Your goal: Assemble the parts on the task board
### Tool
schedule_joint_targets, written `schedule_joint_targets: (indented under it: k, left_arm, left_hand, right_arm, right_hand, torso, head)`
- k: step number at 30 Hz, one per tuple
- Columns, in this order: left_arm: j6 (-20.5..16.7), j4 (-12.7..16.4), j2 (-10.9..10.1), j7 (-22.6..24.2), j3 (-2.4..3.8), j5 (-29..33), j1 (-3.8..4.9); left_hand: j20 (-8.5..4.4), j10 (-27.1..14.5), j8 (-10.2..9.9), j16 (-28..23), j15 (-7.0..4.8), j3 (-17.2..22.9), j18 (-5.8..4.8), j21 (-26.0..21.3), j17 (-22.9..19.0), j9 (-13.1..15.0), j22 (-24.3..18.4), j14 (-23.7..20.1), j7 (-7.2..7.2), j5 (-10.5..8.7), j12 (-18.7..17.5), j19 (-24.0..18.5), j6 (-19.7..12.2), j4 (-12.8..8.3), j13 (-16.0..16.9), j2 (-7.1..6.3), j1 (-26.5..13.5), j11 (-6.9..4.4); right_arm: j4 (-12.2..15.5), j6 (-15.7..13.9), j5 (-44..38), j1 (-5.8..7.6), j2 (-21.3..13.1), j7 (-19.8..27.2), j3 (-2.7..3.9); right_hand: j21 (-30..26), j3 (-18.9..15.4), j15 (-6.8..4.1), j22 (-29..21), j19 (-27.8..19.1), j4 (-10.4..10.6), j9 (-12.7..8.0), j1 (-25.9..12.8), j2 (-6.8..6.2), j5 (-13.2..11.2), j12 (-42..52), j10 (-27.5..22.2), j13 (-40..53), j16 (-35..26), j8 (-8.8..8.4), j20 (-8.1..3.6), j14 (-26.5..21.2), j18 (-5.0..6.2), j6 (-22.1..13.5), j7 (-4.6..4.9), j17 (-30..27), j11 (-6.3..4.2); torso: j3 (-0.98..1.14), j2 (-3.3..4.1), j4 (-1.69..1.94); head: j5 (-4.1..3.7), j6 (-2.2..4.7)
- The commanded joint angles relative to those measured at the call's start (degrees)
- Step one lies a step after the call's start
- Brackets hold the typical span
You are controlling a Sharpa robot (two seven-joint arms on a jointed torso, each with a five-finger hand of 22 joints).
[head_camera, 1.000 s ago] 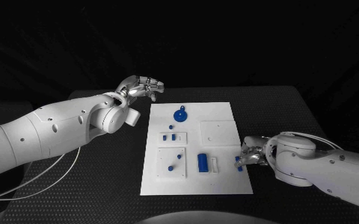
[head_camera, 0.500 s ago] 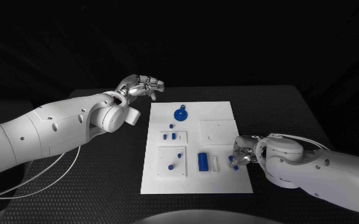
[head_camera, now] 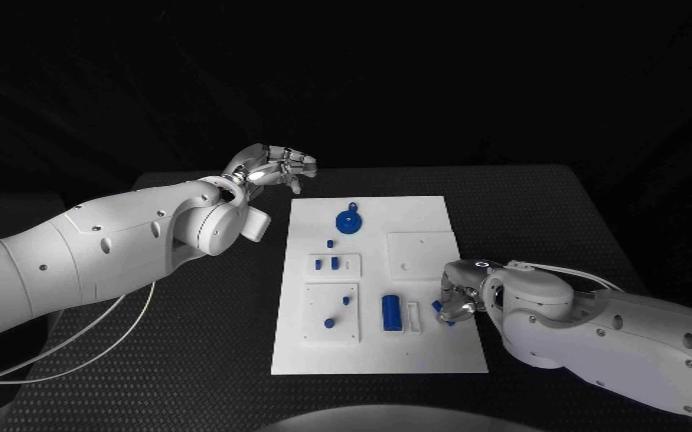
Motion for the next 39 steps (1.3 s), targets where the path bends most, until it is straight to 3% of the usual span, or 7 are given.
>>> schedule_joint_targets:
  k: [1,9,18,39]
  left_arm:
    - [0.7,0.2,0.1,0.4,0.03,0.2,0.05]
    - [0.6,0.2,0.1,0.3,0.03,0.2,0.05]
    - [0.7,0.2,0.1,0.3,0.03,0.2,0.06]
    - [0.7,0.2,0.0,0.2,0.03,0.2,0.06]
  left_hand:
    - [-0.12,-0.2,-0.2,-0.4,0.31,0.0,0.78,-0.2,0.1,0.1,0.2,-0.1,0.09,0.15,0.4,0.1,-0.4,0.4,0.1,0.08,-0.5,0.17]
    - [-0.12,-0.2,-0.2,-0.4,0.31,0.0,0.78,-0.2,0.1,0.1,0.2,-0.1,0.09,0.16,0.4,0.1,-0.4,0.4,0.1,0.09,-0.5,0.17]
    - [-0.12,-0.2,-0.2,-0.4,0.31,0.0,0.79,-0.3,0.1,0.1,0.2,-0.1,0.09,0.2,0.4,0.1,-0.4,0.4,0.1,0.09,-0.5,0.16]
    - [-0.13,-0.2,-0.2,-0.4,0.3,0.0,0.8,-0.3,0.1,0.1,0.3,-0.1,0.08,0.25,0.4,0.1,-0.4,0.5,0.1,0.04,-0.5,0.16]
  right_arm:
    - [-0.2,-0.5,9.0,-0.85,-0.4,0.8,-0.63]
    - [1.0,-4.5,22.8,-0.56,-1.5,2.1,-0.27]
    - [2.5,-8.1,32.4,0.06,-1.7,2.8,0.06]
    - [1.9,-9.2,30.8,0.07,-0.4,3.1,0.06]
  right_hand:
    - [0.2,0.6,0.1,-0.1,0.0,0.2,-17.0,0.8,0.67,0.4,-0.2,0.4,-0.1,0.1,-1.03,0.49,0.1,1.19,0.1,0.16,-0.1,-0.04]
    - [0.4,0.3,0.11,-0.1,0.2,1.1,-17.3,-1.8,1.22,0.3,-0.3,0.4,-0.1,0.2,-1.23,0.7,0.2,1.21,0.4,0.15,-0.1,-0.06]
    - [0.4,-0.2,0.0,-0.1,0.2,1.1,-17.4,-3.1,1.2,0.3,-0.3,0.4,0.0,0.3,-1.34,0.61,0.2,1.21,0.5,0.1,-0.1,-0.13]
    - [0.4,-0.5,-0.07,-0.2,0.2,0.9,-17.5,-3.7,1.14,0.3,-0.3,0.3,0.0,0.3,-1.43,0.5,0.1,1.21,0.5,0.07,-0.1,-0.16]
  torso:
    - [-0.01,0.0,-0.02]
    - [0.0,-0.02,-0.03]
    - [0.02,0.01,-0.03]
    - [0.03,0.03,-0.05]
  head:
    - [0.03,-0.02]
    - [0.19,-0.02]
    - [0.06,0.04]
    - [0.16,-0.05]
